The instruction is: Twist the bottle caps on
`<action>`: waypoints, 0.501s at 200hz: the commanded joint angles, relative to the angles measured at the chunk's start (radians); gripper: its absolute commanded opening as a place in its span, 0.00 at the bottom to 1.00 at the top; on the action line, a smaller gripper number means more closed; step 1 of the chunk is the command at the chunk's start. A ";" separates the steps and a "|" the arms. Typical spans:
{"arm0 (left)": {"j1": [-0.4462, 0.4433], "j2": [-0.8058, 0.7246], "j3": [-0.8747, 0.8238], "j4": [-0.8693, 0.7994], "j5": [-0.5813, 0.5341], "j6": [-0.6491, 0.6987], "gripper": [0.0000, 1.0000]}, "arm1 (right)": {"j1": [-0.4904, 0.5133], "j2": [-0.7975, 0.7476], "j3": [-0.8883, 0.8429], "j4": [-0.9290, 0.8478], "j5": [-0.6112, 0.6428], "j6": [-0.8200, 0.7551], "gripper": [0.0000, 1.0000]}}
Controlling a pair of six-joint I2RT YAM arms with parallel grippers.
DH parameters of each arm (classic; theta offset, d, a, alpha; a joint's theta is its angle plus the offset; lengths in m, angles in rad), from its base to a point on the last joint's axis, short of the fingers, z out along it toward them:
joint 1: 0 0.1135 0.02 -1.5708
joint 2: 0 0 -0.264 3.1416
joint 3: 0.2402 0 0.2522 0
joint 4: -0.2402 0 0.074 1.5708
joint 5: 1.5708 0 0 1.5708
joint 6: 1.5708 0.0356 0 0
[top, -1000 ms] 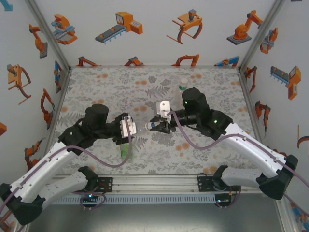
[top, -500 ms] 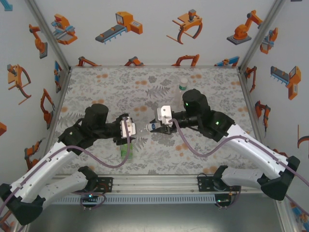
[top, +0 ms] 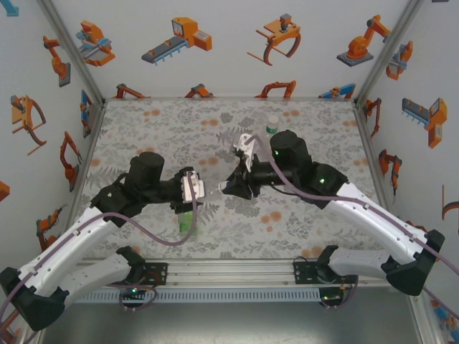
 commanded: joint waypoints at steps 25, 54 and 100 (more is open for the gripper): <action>-0.012 0.030 -0.011 0.218 -0.004 -0.011 0.00 | -0.067 0.075 -0.020 0.024 0.188 0.898 0.00; -0.011 0.060 -0.013 0.235 0.008 0.021 0.00 | -0.089 0.112 -0.094 0.094 0.202 1.173 0.00; -0.012 0.078 -0.019 0.211 -0.024 0.051 0.00 | -0.093 0.141 -0.069 0.058 0.264 1.190 0.12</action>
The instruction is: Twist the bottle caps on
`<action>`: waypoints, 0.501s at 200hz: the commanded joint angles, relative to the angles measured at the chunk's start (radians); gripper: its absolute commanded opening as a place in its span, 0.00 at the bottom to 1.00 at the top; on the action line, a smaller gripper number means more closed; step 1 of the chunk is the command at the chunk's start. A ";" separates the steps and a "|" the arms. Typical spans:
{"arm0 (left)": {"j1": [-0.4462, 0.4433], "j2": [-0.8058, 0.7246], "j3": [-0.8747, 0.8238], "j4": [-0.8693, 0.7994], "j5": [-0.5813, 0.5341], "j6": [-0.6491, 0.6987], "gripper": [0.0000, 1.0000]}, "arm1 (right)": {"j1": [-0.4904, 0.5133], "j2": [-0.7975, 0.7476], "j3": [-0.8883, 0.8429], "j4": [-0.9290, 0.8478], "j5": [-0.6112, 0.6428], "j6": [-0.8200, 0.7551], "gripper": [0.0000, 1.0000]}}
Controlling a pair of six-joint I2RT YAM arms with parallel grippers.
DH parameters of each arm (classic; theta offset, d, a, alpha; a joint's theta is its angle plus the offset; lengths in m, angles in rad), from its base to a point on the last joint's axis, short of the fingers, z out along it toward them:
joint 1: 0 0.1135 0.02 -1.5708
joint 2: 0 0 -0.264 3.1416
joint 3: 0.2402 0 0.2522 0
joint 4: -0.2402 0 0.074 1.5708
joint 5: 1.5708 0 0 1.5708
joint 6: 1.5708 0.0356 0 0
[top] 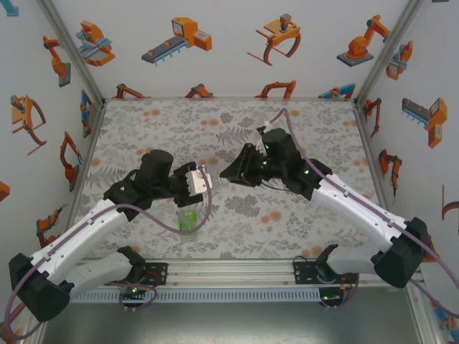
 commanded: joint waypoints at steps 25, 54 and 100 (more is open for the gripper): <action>-0.025 -0.007 0.014 0.123 0.111 0.061 0.00 | 0.008 0.027 0.054 -0.029 0.090 0.030 0.28; -0.025 -0.009 0.001 0.116 0.096 0.057 0.00 | -0.003 -0.003 0.089 -0.043 0.095 -0.058 0.52; -0.025 -0.017 -0.012 0.104 0.098 0.036 0.00 | -0.015 -0.114 0.111 -0.002 0.131 -0.365 0.61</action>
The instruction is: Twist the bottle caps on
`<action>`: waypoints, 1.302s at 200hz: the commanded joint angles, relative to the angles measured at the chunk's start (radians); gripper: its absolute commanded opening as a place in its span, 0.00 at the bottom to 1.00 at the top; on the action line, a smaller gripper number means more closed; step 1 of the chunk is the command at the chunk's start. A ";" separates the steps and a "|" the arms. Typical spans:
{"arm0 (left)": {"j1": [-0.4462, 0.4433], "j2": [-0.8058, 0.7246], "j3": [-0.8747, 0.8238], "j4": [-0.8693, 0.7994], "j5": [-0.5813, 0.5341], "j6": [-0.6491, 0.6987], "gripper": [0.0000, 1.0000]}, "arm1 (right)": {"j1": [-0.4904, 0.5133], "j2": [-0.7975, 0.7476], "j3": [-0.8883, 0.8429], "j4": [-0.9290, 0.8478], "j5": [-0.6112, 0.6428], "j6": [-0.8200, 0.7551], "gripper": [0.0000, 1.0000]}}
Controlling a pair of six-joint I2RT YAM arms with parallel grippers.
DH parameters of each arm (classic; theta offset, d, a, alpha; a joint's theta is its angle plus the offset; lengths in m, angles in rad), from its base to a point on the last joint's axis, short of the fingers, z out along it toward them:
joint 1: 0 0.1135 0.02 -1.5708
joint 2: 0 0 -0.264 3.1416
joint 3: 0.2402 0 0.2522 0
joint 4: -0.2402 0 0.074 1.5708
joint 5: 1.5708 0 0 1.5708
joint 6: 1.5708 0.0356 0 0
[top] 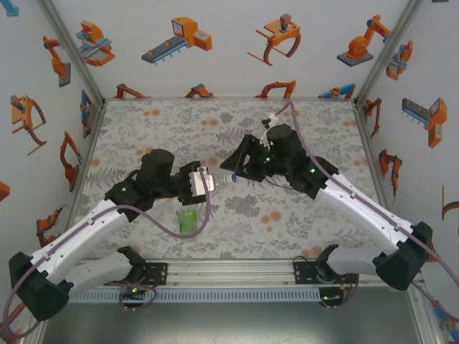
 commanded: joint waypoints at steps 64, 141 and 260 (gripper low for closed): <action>-0.002 -0.073 -0.017 -0.006 0.115 0.008 0.00 | -0.008 -0.217 -0.036 0.217 -0.142 -0.937 0.62; -0.004 -0.108 -0.011 -0.032 0.131 -0.010 0.00 | -0.007 -0.203 -0.029 0.144 -0.501 -1.414 0.62; -0.005 -0.088 -0.006 -0.035 0.101 -0.024 0.00 | 0.048 -0.164 -0.119 0.154 -0.474 -1.420 0.49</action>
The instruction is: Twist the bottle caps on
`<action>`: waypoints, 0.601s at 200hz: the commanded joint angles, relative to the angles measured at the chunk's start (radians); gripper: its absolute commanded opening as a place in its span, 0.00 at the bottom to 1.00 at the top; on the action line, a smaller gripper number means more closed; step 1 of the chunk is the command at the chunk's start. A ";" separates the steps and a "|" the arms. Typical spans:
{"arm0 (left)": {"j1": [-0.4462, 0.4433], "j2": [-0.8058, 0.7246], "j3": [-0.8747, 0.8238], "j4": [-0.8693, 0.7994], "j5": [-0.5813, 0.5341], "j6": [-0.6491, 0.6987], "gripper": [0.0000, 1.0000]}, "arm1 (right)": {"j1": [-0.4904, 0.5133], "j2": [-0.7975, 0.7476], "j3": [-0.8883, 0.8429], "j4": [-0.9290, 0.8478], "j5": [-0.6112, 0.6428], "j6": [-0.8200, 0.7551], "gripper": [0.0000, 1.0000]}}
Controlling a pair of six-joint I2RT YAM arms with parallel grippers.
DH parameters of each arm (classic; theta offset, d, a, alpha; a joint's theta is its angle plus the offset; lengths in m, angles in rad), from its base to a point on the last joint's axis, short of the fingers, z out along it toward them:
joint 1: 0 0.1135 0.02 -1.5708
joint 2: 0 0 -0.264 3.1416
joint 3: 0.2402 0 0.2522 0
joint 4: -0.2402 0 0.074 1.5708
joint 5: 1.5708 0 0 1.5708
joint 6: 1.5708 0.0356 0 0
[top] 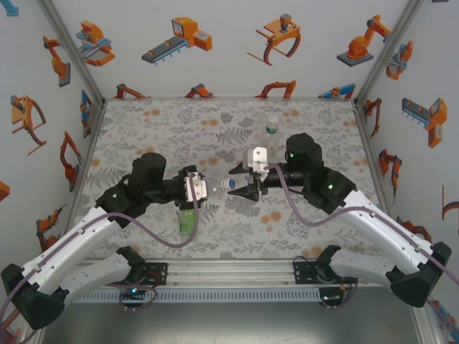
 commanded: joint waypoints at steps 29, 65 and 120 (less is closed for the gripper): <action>-0.003 -0.002 0.003 -0.008 0.006 -0.013 0.00 | 0.021 0.010 -0.025 0.011 0.050 -0.023 0.44; -0.004 0.000 0.004 -0.008 0.006 -0.013 0.00 | 0.030 0.009 -0.025 0.015 0.061 -0.023 0.34; -0.003 0.009 0.008 -0.008 -0.007 -0.011 0.00 | 0.042 0.019 -0.017 0.000 0.110 0.042 0.17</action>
